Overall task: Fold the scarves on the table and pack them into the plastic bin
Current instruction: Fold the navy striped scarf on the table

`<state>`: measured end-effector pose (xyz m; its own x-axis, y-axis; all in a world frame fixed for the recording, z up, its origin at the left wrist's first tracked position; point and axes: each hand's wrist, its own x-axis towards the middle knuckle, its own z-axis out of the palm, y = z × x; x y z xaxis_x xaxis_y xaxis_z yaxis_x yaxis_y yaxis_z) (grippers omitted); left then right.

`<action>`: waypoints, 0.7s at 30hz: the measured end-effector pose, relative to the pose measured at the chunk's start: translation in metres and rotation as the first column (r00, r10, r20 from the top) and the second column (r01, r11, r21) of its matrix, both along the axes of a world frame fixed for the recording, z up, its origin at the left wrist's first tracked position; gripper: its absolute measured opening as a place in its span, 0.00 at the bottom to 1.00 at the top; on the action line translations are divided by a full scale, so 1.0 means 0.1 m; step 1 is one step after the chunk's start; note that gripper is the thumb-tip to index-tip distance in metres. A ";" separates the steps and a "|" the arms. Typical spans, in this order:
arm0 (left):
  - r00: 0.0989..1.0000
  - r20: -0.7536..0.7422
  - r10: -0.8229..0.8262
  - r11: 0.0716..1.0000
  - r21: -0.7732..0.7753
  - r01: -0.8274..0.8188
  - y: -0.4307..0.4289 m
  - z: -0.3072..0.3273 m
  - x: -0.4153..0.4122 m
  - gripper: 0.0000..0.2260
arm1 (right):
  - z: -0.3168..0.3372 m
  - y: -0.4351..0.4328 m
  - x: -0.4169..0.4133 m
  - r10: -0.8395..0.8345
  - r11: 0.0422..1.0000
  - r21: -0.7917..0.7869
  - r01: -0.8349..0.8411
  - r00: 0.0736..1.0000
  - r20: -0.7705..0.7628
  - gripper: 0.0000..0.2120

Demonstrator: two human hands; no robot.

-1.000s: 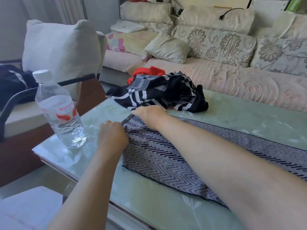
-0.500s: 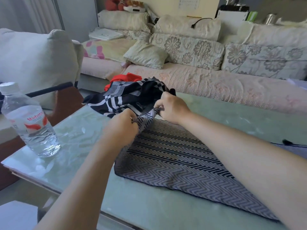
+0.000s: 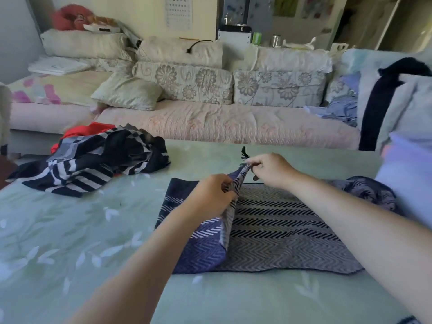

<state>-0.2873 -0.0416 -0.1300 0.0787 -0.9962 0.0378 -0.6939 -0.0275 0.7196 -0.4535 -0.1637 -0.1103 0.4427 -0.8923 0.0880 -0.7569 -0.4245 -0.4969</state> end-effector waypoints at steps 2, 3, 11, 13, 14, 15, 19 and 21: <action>0.984 -0.167 -0.064 0.994 0.081 0.079 -0.07 -0.09 -0.26 0.18 | -0.11 -0.03 -0.24 0.000 0.999 0.040 0.004 0.996 -0.092 0.25; 0.961 -0.259 -0.101 0.981 0.133 0.139 -0.10 -0.15 -0.37 0.20 | -0.17 -0.04 -0.34 0.013 0.997 0.076 -0.002 0.989 -0.150 0.30; 0.950 0.211 -0.228 0.972 0.105 0.210 -0.07 -0.49 -0.29 0.15 | -0.56 0.28 -0.68 0.126 0.992 0.065 -0.111 0.933 -0.336 0.27; 0.902 0.352 -0.252 0.968 0.111 0.226 0.02 -0.51 -0.18 0.15 | -0.51 0.36 -0.67 0.211 0.976 0.021 -0.216 0.928 -0.308 0.28; 0.878 0.400 -0.264 0.965 0.119 0.236 0.06 -0.52 -0.14 0.14 | -0.49 0.40 -0.65 0.253 0.966 0.027 -0.256 0.928 -0.274 0.29; 0.858 0.437 -0.271 0.962 0.122 0.243 0.11 -0.53 -0.11 0.14 | -0.47 0.47 -0.63 0.289 0.957 0.063 -0.282 0.925 -0.245 0.29; 0.753 0.605 -0.260 0.965 0.129 0.230 0.33 -0.67 -0.05 0.23 | -0.46 0.72 -0.58 0.420 0.898 0.256 -0.358 0.871 -0.256 0.30; 0.724 0.640 -0.257 0.966 0.168 0.195 0.44 -0.78 0.00 0.28 | -0.45 0.77 -0.59 0.454 0.885 0.270 -0.379 0.832 -0.320 0.31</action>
<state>-0.2877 0.0020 -0.2083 -0.1623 -0.9827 -0.0888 -0.9838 0.1543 0.0912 -0.5129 -0.0865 -0.1557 0.7419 -0.5981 -0.3032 -0.6705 -0.6678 -0.3233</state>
